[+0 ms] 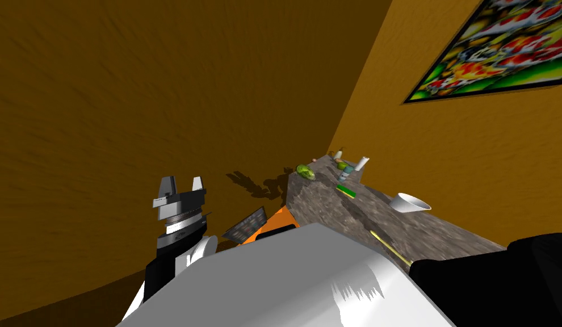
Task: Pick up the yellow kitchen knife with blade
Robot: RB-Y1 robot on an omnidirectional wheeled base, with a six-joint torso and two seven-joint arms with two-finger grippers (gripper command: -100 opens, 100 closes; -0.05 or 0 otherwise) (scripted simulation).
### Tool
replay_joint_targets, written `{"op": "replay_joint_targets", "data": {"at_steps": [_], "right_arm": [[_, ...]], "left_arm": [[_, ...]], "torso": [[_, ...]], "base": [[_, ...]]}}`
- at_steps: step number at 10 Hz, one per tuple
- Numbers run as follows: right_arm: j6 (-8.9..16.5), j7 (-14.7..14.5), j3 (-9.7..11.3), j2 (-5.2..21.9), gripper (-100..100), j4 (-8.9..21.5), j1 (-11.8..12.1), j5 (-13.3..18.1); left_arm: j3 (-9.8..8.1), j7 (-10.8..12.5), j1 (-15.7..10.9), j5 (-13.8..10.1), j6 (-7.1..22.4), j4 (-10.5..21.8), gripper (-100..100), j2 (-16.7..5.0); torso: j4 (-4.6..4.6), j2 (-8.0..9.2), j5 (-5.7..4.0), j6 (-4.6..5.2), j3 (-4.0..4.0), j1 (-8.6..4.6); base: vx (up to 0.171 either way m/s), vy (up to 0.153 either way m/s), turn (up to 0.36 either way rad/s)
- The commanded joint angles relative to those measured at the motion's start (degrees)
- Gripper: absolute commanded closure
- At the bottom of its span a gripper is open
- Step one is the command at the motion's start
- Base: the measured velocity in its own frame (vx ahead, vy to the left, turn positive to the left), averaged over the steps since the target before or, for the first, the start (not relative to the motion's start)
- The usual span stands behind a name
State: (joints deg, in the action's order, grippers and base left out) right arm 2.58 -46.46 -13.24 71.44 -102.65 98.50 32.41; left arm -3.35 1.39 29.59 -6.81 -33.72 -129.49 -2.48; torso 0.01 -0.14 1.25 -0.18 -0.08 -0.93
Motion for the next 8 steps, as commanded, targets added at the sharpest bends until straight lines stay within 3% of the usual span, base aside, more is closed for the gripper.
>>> {"op": "replay_joint_targets", "data": {"at_steps": [1,8], "right_arm": [[-1.8,0.2,0.2,1.2,-100,-2.1,2.3,-1.6],[-7.1,0.0,1.8,3.7,-100,-10.2,10.2,-7.1]], "left_arm": [[0.0,0.0,0.0,0.0,0.0,0.0,0,0.0],[-0.01,0.0,0.0,0.0,0.0,0.0,0,0.0]], "torso": [[0.0,0.0,0.0,0.0,0.0,0.0],[0.0,0.0,-0.03,0.03,0.0,-0.06]], "base": [[0.004,-0.169,0.19],[-0.003,-0.13,0.148]]}}
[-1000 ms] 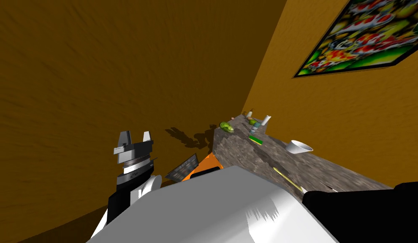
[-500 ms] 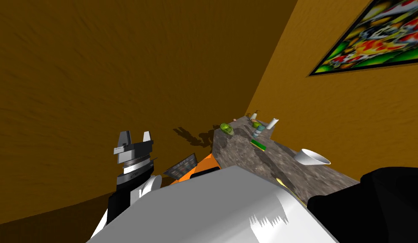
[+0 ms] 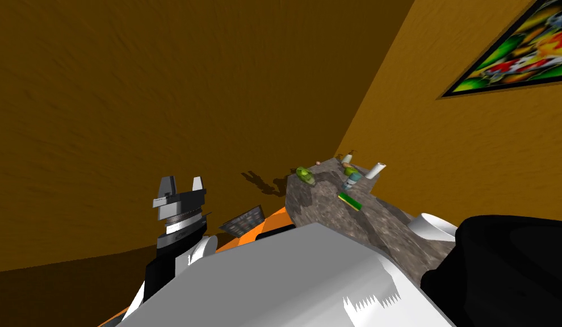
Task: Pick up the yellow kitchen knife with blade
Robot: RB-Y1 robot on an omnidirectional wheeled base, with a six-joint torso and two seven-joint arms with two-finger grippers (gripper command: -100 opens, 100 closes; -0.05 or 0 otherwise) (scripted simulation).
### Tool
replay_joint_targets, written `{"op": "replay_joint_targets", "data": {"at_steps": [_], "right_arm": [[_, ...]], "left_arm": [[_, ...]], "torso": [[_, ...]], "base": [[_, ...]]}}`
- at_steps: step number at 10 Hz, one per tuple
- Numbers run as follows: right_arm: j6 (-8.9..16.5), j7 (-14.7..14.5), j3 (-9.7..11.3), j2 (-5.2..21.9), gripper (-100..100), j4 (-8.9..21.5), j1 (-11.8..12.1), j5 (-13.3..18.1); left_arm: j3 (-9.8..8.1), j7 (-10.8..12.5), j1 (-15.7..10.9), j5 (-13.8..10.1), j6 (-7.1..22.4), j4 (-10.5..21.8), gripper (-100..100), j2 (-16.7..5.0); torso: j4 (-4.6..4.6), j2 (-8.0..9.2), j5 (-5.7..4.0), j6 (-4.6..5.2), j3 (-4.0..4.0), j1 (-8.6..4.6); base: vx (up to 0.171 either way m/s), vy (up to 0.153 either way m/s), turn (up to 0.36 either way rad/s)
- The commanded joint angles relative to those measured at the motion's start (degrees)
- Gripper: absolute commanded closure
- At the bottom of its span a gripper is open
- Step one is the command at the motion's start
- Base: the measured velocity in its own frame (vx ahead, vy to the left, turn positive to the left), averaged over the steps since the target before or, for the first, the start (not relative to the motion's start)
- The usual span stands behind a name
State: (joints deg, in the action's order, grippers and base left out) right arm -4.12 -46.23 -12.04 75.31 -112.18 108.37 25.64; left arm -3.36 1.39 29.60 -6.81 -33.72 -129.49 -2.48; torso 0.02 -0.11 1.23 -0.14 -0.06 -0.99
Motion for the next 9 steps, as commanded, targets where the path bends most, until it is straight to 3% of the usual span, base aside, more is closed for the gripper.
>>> {"op": "replay_joint_targets", "data": {"at_steps": [1,3,4,5,6,9], "right_arm": [[-1.1,-0.2,0.8,0.1,-100,-1.6,1.2,-1.0],[-2.8,-0.3,1.5,0.6,-100,-3.9,3.4,-2.8],[-1.9,-0.2,0.9,0.7,-100,-4.0,3.4,-2.4],[-1.9,-0.2,0.9,0.7,0,-4.3,3.6,-2.5],[-1.9,0.3,2.8,1.2,-100,-3.0,1.1,-2.4],[-2.0,1.0,5.7,1.9,-100,-1.0,-2.7,-2.4]], "left_arm": [[0.0,0.0,0.0,0.0,0.0,0.0,0,0.0],[0.0,0.0,0.0,0.0,0.0,0.0,0,0.0],[0.0,0.0,0.0,0.0,0.0,0.0,0,0.0],[0.0,0.0,0.0,0.0,0.0,0.0,0,0.0],[0.01,0.0,0.0,0.0,0.0,0.0,0,0.0],[0.01,0.0,0.0,0.0,0.0,0.0,0,0.0]], "torso": [[0.0,0.0,0.0,0.0,0.0,0.0],[0.0,0.01,0.02,0.0,0.01,0.07],[0.0,-0.02,0.02,0.01,-0.01,0.06],[0.0,-0.04,0.04,0.04,-0.02,0.24],[0.0,-0.05,0.09,0.04,-0.02,0.41],[0.01,0.0,0.14,0.05,0.0,0.6]], "base": [[-0.021,-0.103,0.138],[-0.014,-0.112,0.154],[-0.004,-0.054,0.034],[-0.001,-0.01,-0.003],[-0.007,0.011,0.016],[-0.014,0.027,0.008]]}}
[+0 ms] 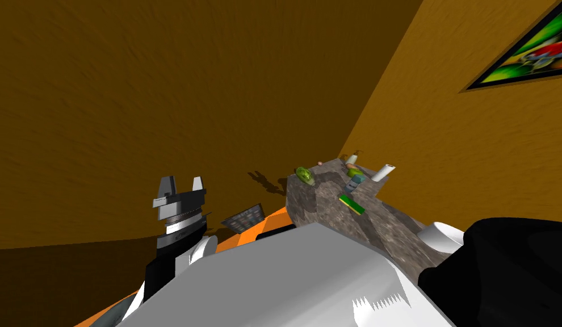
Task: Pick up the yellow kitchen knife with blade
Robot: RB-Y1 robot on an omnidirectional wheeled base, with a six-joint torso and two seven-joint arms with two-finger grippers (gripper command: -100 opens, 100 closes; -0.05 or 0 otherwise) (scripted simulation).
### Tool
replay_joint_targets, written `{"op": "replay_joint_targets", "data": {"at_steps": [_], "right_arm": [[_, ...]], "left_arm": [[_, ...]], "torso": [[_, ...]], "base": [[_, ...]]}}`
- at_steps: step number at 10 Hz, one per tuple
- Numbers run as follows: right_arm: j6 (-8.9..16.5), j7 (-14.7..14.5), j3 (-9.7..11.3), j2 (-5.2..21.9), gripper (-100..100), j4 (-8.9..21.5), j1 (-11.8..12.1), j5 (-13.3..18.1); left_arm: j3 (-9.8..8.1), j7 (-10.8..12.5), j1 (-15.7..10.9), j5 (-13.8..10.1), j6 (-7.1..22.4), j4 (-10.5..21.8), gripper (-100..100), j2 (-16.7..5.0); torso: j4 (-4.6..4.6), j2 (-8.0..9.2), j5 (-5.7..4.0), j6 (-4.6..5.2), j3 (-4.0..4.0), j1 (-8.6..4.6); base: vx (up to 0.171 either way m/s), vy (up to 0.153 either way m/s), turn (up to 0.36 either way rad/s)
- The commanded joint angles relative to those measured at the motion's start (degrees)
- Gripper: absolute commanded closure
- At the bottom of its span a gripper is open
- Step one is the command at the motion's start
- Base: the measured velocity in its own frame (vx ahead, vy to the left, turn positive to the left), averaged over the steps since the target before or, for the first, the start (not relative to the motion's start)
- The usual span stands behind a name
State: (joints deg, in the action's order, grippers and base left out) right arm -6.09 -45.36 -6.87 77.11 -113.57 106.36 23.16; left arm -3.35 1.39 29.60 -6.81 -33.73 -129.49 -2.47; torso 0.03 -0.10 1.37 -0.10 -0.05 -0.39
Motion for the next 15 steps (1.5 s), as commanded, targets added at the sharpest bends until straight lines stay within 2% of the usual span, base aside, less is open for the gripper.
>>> {"op": "replay_joint_targets", "data": {"at_steps": [1,5,6,7,11,12,13,15], "right_arm": [[-0.1,0.4,1.5,0.3,-100,1.0,-1.9,0.0],[-0.2,1.3,5.4,1.2,-100,3.6,-6.9,0.0],[0.0,1.2,4.8,1.1,-100,3.3,-6.2,0.0],[0.0,1.3,4.9,1.2,100,3.4,-6.3,0.0],[0.0,1.5,4.9,1.0,100,3.4,-6.2,-0.1],[0.0,1.5,4.9,1.0,0,3.4,-6.2,-0.1],[-0.1,0.9,3.5,0.8,100,2.3,-4.4,0.0],[-0.1,0.4,1.5,0.3,100,1.0,-1.9,0.0]], "left_arm": [[0.0,0.0,0.0,0.0,0.0,0.0,0,0.0],[0.0,0.0,0.0,0.0,0.0,0.0,0,0.0],[0.0,0.0,0.0,0.0,0.0,0.0,0,0.0],[0.0,0.0,0.0,0.0,0.0,0.0,0,0.0],[0.0,0.0,0.0,0.0,0.0,0.0,0,0.0],[0.0,0.0,0.0,0.0,0.0,0.0,0,0.0],[0.0,0.0,0.0,0.0,0.0,0.0,0,0.0],[-0.01,0.0,0.0,0.0,0.0,0.0,0,0.0]], "torso": [[0.0,0.0,0.0,0.0,0.0,0.0],[0.03,0.0,-0.18,0.01,0.02,-0.11],[0.07,0.02,-0.36,0.01,0.05,-0.21],[0.07,0.02,-0.4,0.02,0.05,-0.28],[0.08,0.03,-0.42,-0.1,0.06,-0.34],[0.08,0.03,-0.42,-0.11,0.06,-0.34],[0.08,0.02,-0.42,-0.11,0.05,-0.34],[0.07,-0.04,-0.42,-0.13,0.02,-0.39]], "base": [[-0.013,0.021,0.009],[-0.012,0.017,0.009],[-0.004,0.008,0.002],[0.0,0.0,0.0],[0.0,0.0,-0.006],[0.0,0.0,0.0],[0.007,-0.011,0.003],[0.016,-0.023,-0.004]]}}
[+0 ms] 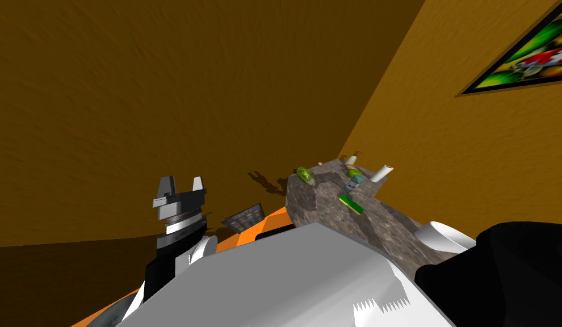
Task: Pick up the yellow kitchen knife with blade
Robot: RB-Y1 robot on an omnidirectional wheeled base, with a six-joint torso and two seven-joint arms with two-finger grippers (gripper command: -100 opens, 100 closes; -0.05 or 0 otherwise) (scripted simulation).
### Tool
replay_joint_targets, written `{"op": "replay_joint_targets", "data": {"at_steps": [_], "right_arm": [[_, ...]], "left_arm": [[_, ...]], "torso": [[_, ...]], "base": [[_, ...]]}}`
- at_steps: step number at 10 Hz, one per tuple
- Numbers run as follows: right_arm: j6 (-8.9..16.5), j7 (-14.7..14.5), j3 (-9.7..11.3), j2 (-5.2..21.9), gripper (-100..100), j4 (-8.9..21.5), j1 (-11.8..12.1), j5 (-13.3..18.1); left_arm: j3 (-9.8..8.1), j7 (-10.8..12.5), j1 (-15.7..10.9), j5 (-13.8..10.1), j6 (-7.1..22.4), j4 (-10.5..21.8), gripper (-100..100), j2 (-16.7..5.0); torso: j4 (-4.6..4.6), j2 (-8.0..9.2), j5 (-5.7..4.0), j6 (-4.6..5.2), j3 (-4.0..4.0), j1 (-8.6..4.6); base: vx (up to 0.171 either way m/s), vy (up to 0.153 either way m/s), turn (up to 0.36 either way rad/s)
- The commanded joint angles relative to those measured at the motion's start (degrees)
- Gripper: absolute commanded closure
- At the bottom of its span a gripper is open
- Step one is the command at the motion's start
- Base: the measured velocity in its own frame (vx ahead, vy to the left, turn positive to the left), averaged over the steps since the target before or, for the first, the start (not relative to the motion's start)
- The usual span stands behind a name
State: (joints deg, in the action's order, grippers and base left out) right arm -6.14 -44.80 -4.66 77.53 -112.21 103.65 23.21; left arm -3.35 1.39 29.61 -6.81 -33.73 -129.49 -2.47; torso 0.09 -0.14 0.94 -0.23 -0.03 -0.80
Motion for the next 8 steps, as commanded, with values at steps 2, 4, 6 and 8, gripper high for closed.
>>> {"op": "replay_joint_targets", "data": {"at_steps": [2,4,6,8], "right_arm": [[0.0,-0.6,-2.6,-0.6,100,-1.6,3.3,0.0],[0.1,-1.1,-4.6,-1.0,100,-2.9,5.8,0.0],[0.1,-1.6,-6.5,-1.5,100,-4.2,8.3,0.0],[0.2,-1.5,-6.0,-1.3,0,-3.9,7.6,0.0]], "left_arm": [[0.0,0.0,0.0,0.0,0.0,0.0,0,0.0],[0.0,0.0,0.0,0.0,0.0,0.0,0,0.0],[0.0,0.0,0.0,0.0,0.0,0.0,0,0.0],[0.0,0.0,0.0,0.0,0.0,0.0,0,0.0]], "torso": [[0.0,0.0,0.0,0.0,0.0,0.0],[0.0,0.01,0.0,0.02,0.0,0.01],[0.0,0.01,0.0,0.03,0.01,0.02],[0.01,0.02,-0.02,0.04,0.01,0.03]], "base": [[0.012,-0.02,-0.008],[0.011,-0.021,-0.009],[0.012,-0.019,-0.009],[0.003,-0.004,0.0]]}}
